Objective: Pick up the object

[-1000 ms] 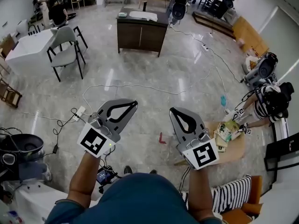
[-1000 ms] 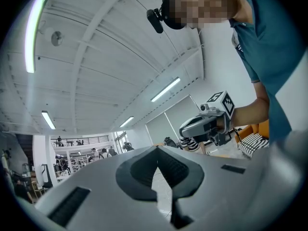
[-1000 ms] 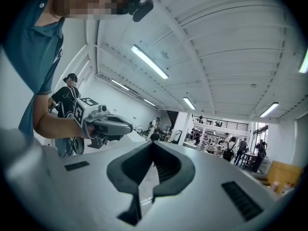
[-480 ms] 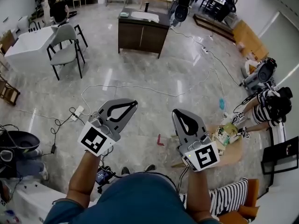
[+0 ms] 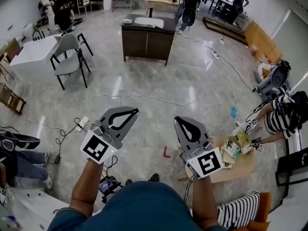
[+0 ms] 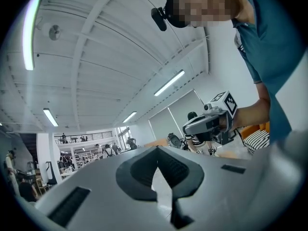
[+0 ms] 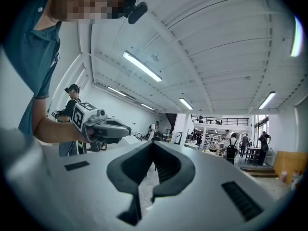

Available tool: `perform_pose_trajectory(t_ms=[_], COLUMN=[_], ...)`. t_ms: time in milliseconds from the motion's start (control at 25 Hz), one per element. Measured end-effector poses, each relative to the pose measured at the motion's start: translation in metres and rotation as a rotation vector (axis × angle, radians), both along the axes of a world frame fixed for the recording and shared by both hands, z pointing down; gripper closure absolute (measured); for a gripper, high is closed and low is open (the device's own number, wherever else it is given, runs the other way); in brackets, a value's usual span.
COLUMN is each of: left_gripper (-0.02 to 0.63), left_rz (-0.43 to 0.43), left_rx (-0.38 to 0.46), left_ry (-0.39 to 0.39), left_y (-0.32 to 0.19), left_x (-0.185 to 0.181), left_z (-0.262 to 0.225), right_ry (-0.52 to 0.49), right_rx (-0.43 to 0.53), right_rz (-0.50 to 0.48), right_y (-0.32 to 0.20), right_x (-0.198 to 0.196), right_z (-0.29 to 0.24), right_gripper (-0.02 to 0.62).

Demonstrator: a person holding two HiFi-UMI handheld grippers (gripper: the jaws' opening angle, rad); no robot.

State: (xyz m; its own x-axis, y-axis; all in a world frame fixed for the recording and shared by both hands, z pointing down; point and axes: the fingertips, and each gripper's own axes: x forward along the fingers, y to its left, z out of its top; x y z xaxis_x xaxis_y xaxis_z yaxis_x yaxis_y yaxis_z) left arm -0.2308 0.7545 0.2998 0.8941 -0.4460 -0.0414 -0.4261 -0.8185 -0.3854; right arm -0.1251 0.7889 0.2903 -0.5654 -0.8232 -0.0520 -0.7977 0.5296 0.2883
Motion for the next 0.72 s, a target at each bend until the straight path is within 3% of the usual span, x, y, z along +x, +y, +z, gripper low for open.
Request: perform_pose_trajectory(t_ms=[400,720], left_gripper=[0.603,0.603], left_rz=[-0.026,-0.006], left_rx=[-0.002,-0.031], left_ry=[-0.024,-0.043], left_y=[-0.021,-0.050], left_x=[0.070,0.086], left_z=[0.002,0.012], right_ry=[-0.039,-0.051], right_rx=[-0.021,-0.039], right_rz=[-0.034,-0.017], right_y=[-0.020,-0.050], right_x=[0.061,0.075], right_z=[0.006,0.016], right_gripper=[0.581,0.581])
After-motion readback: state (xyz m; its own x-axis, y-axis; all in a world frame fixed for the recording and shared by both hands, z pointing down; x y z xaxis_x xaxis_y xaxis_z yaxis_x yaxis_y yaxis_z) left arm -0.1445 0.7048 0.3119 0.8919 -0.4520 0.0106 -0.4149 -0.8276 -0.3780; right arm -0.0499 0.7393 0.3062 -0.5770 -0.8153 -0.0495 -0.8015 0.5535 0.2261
